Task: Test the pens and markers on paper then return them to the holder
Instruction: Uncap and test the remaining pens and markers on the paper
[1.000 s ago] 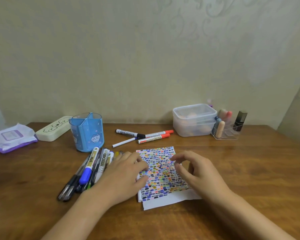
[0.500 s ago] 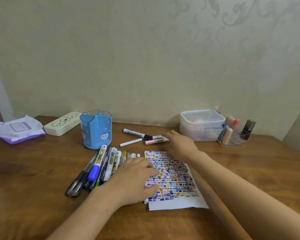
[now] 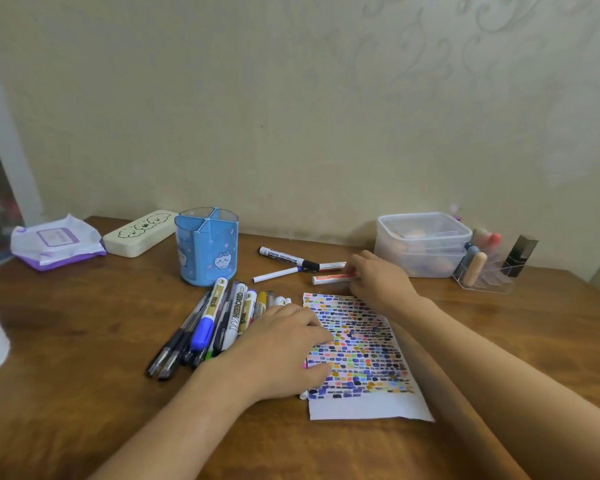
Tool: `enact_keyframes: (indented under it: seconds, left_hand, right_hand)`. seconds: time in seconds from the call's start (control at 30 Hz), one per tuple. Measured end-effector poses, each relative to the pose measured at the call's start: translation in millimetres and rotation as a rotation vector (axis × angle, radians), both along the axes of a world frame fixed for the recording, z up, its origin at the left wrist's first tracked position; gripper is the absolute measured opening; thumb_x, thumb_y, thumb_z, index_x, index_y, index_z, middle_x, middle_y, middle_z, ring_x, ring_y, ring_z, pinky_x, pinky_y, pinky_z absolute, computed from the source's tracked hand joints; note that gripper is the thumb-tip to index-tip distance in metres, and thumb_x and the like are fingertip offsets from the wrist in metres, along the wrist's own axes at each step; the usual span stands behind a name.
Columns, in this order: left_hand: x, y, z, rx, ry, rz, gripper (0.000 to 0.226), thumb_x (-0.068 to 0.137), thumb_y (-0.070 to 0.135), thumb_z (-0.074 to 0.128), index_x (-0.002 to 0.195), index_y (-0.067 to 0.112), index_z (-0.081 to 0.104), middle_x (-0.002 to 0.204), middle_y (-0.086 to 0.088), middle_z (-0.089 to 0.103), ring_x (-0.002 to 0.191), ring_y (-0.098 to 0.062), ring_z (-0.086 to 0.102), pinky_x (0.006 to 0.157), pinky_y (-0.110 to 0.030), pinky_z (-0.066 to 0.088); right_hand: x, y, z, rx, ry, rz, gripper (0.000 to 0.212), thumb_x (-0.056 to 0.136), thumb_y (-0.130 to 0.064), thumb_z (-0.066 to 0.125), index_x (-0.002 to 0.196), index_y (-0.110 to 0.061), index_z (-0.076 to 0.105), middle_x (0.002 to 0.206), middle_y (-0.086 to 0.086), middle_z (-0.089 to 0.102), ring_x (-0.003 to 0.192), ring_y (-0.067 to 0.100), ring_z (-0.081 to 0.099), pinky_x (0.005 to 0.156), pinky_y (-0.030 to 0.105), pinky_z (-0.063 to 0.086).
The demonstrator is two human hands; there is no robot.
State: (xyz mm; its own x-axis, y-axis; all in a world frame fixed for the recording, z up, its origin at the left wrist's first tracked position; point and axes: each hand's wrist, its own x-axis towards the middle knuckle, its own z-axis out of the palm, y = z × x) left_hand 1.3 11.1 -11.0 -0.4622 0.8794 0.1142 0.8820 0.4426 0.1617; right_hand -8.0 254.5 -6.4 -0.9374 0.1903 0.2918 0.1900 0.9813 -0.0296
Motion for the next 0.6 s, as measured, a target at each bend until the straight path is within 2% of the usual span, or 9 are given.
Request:
enact_keyframes:
  seconds: [0.13,0.23,0.33,0.4,0.5,0.6]
  left_hand:
    - [2,-1,1,0.003,-0.011,0.005,0.053,0.094,0.058,0.049,0.144,0.041,0.043,0.142,0.017,0.04,0.133,-0.006,0.03,0.11,-0.028,0.023]
    - [3,0,2,0.039,-0.043,0.015,0.052,0.095,0.061,0.047,0.143,0.042,0.043,0.14,0.02,0.041,0.13,-0.003,0.032,0.106,-0.026,0.027]
    - [6,5,4,0.103,-0.064,0.02,0.052,0.094,0.066,0.043,0.14,0.042,0.046,0.135,0.022,0.044,0.126,0.001,0.035,0.101,-0.024,0.032]
    - [11,7,5,0.137,-0.105,0.01,0.05,0.092,0.068,0.044,0.136,0.043,0.048,0.132,0.025,0.046,0.124,0.003,0.035,0.099,-0.023,0.033]
    - [16,10,6,0.192,-0.159,-0.026,0.054,0.085,0.074,0.045,0.131,0.045,0.05,0.127,0.028,0.048,0.121,0.009,0.035,0.099,-0.023,0.036]
    - [20,14,10,0.251,-0.18,-0.048,0.059,0.078,0.078,0.041,0.127,0.048,0.052,0.119,0.03,0.052,0.116,0.011,0.037,0.092,-0.017,0.035]
  right_hand:
    - [29,-5,12,-0.176,0.152,0.056,0.015,0.096,-0.028,0.064,0.109,-0.02,0.062,0.104,-0.005,0.065,0.084,0.015,0.061,0.065,0.026,0.046]
    - [59,-16,24,-0.6,0.186,0.102,0.009,0.096,-0.022,0.065,0.105,-0.021,0.062,0.096,-0.006,0.066,0.071,0.012,0.065,0.061,0.025,0.054]
    - [92,-26,32,-0.913,0.154,0.136,0.003,0.097,-0.016,0.063,0.1,-0.017,0.061,0.084,0.0,0.066,0.057,0.009,0.062,0.054,0.021,0.05]
    - [115,-32,31,-1.059,0.128,0.152,0.004,0.096,-0.013,0.064,0.098,-0.011,0.061,0.079,0.0,0.066,0.059,0.014,0.064,0.056,0.024,0.051]
    - [142,-39,16,-1.263,0.127,0.149,0.012,0.093,-0.012,0.068,0.101,-0.006,0.062,0.081,0.004,0.067,0.064,0.018,0.067,0.057,0.027,0.054]
    - [154,-41,3,-1.37,0.168,0.166,0.023,0.084,-0.02,0.073,0.103,-0.008,0.065,0.084,0.006,0.071,0.07,0.017,0.069,0.058,0.024,0.053]
